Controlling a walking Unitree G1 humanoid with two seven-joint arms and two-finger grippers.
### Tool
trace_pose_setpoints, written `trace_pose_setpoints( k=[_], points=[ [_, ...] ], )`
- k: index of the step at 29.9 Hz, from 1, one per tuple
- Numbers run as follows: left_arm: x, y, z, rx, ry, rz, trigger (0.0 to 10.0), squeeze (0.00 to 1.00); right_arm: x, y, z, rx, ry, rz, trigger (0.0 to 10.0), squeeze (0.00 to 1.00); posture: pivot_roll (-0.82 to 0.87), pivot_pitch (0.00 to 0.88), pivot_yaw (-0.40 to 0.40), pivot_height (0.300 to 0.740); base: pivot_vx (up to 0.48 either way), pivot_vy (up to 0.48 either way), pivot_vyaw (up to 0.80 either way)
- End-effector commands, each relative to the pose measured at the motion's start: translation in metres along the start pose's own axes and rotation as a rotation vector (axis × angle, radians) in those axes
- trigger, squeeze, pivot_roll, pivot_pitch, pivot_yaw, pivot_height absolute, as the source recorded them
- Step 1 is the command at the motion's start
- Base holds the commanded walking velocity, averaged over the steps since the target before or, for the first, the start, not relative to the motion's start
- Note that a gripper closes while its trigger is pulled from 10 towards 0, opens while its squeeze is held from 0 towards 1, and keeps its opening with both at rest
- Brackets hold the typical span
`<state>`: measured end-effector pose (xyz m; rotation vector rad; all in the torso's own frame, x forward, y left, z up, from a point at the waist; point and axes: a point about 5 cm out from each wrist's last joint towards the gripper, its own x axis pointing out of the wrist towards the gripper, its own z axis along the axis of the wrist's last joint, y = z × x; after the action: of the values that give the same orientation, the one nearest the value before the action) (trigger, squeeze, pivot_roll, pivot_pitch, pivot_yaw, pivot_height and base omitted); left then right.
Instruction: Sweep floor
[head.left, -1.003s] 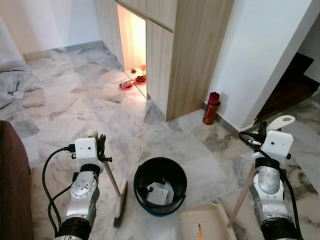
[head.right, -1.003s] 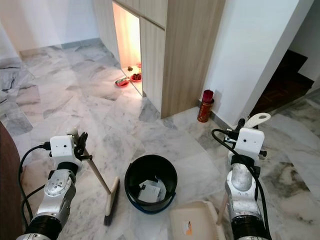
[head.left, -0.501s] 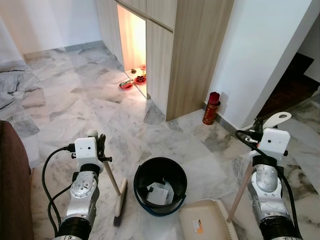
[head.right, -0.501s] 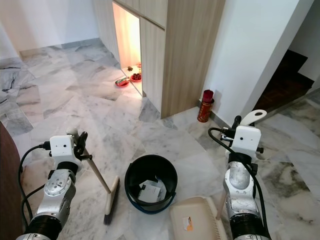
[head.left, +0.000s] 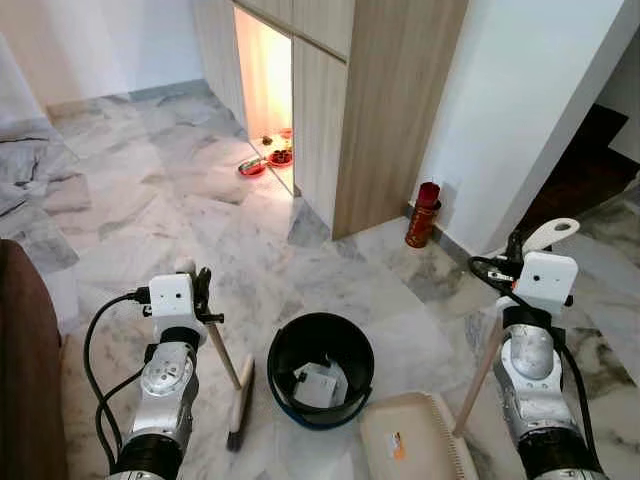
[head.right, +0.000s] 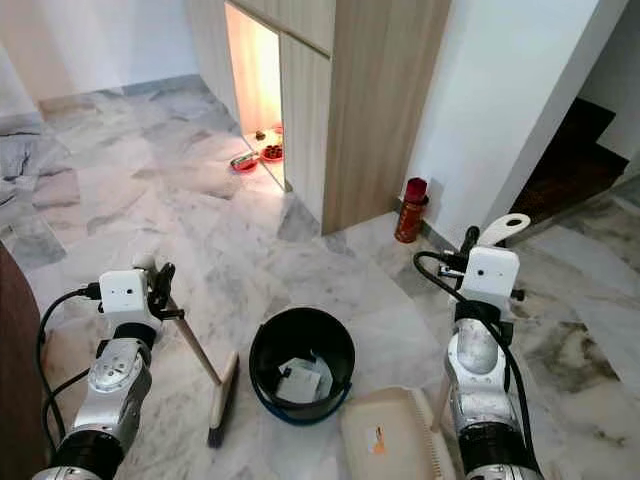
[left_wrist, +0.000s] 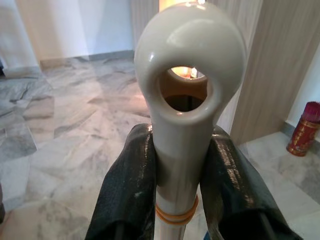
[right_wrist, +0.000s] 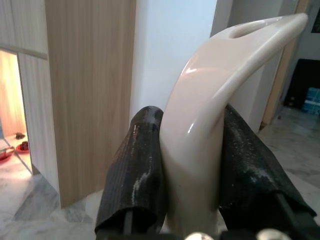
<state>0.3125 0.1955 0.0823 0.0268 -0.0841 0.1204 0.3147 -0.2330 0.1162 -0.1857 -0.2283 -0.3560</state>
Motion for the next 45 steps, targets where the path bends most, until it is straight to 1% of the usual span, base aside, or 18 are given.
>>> trace_pose_setpoints(
  k=[1,20,37,45],
  points=[
    [0.0033,0.0004,0.0083,0.005,-0.035,0.007,10.0,0.00,0.0059,-0.0009,0.0086,-0.003,-0.040,0.004,10.0,0.00,-0.01,0.000,-0.022,0.740,-0.281,0.000,0.00],
    [0.0028,-0.0014,0.0076,0.005,-0.035,0.007,10.0,0.00,0.0068,-0.0011,0.0081,-0.003,-0.038,0.007,10.0,0.00,-0.01,0.000,-0.025,0.740,-0.269,0.000,0.00],
    [0.0032,-0.0014,0.0077,0.006,-0.035,0.012,10.0,0.00,0.0051,0.0000,0.0020,-0.003,-0.009,0.010,10.0,0.00,0.00,0.000,-0.029,0.740,-0.260,0.000,0.00],
    [0.0027,-0.0017,0.0062,0.008,-0.028,0.015,10.0,0.00,0.0067,-0.0005,0.0024,0.001,-0.012,0.009,10.0,0.00,-0.01,0.000,-0.030,0.740,0.000,0.000,0.00]
  ],
)
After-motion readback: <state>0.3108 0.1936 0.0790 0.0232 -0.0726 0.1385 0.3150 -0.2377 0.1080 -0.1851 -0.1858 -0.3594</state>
